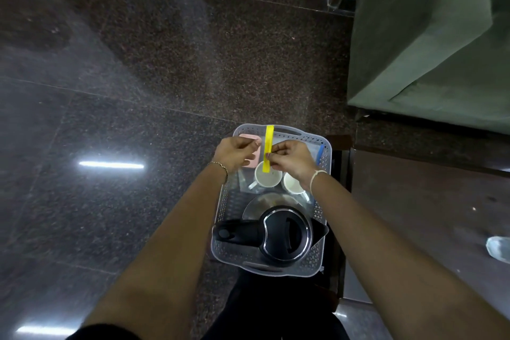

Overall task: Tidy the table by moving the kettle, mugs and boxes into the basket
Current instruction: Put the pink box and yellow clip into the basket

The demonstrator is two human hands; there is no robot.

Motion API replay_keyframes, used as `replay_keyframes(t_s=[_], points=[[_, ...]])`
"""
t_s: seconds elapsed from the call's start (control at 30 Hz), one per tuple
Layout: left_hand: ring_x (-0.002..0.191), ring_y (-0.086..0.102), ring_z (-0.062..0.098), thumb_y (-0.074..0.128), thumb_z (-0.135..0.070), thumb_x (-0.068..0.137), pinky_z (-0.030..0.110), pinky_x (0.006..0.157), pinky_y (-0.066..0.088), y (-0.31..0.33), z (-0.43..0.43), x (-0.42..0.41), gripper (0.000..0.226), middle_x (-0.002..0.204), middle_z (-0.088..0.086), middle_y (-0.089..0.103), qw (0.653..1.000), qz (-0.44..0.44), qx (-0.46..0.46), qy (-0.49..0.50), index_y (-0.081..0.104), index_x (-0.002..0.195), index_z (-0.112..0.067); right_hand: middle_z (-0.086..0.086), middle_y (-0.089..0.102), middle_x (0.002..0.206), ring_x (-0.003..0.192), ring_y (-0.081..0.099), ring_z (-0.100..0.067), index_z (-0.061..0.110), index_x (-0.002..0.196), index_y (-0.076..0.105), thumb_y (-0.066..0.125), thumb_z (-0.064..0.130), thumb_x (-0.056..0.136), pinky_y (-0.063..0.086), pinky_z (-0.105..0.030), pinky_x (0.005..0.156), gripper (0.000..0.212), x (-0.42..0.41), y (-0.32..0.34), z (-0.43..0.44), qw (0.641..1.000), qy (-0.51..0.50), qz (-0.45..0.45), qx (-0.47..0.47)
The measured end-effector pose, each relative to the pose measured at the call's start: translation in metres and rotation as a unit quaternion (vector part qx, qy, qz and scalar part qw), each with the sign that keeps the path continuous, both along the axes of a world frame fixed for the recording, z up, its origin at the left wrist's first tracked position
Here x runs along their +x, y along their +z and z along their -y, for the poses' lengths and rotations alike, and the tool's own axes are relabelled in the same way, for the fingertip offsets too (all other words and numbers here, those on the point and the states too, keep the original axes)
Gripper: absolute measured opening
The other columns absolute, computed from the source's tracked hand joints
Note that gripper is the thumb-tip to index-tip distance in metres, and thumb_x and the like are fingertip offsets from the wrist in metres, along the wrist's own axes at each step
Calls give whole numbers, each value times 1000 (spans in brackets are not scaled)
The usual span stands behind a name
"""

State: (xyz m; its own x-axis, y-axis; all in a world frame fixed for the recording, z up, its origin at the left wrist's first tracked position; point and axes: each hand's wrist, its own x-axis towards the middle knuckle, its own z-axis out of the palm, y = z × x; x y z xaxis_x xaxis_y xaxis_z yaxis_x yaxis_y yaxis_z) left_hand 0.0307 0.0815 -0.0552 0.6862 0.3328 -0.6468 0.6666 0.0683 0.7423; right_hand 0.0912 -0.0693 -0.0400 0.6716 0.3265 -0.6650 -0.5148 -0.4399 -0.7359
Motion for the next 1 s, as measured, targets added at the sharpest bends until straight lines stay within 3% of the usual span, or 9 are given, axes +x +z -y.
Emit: replay_keyframes(t_s=[0.1,0.23,0.3,0.43,0.53,0.6,0.83,1.0], points=[[62,68,9,69,-13,86,23,62,59,9,-2,-9,28,73,3,71,996,9,-87,1,67,108,5,-16,65,83,78,66,-23,4,92,64,74,3,81,58,-33,78,15,-5,6,-9,999,43,-3,13],[66,68,15,69,-7,85,30,69,60,11,-6,-27,26,75,9,69,993,11,-108,53,63,107,6,-20,68,88,82,66,-23,-2,100,67,73,2,82,57,-34,83,19,-12,8,-16,995,95,-7,22],[60,69,11,71,-9,84,26,61,60,7,-7,-36,28,77,11,68,996,-7,-70,46,63,106,7,-23,70,94,85,67,-25,-4,105,68,71,1,82,57,-37,86,23,-14,7,-17,992,124,2,1],[80,72,29,77,-12,78,41,79,59,-10,-6,-52,22,89,18,74,990,-81,109,-38,73,95,1,-17,69,89,71,67,-19,-4,109,67,64,-1,86,57,-30,77,23,-18,2,-13,990,134,22,-40],[85,71,27,75,-24,76,32,79,57,-10,-1,-52,14,85,12,75,946,-121,255,-158,78,85,-13,-15,70,93,69,67,-15,0,106,67,63,4,89,57,-29,76,19,-19,0,-6,990,131,13,-48],[88,69,29,74,-27,76,32,78,55,-9,3,-47,15,88,11,74,922,-134,310,-188,78,86,-15,-18,70,96,68,66,-14,-1,107,66,64,4,89,56,-27,75,19,-19,-2,0,991,123,4,-49],[100,64,36,65,-22,84,38,85,51,-18,7,-36,25,104,19,69,898,-165,343,-220,71,102,-6,-25,69,107,71,66,-19,0,104,65,61,0,90,56,-31,81,15,-19,-10,15,996,69,-27,-46],[103,63,38,60,-20,86,39,86,51,-25,8,-36,26,109,20,68,890,-176,355,-228,70,106,-5,-24,69,108,70,66,-17,3,104,65,62,0,90,55,-20,68,15,-21,-13,20,997,41,-35,-48]])
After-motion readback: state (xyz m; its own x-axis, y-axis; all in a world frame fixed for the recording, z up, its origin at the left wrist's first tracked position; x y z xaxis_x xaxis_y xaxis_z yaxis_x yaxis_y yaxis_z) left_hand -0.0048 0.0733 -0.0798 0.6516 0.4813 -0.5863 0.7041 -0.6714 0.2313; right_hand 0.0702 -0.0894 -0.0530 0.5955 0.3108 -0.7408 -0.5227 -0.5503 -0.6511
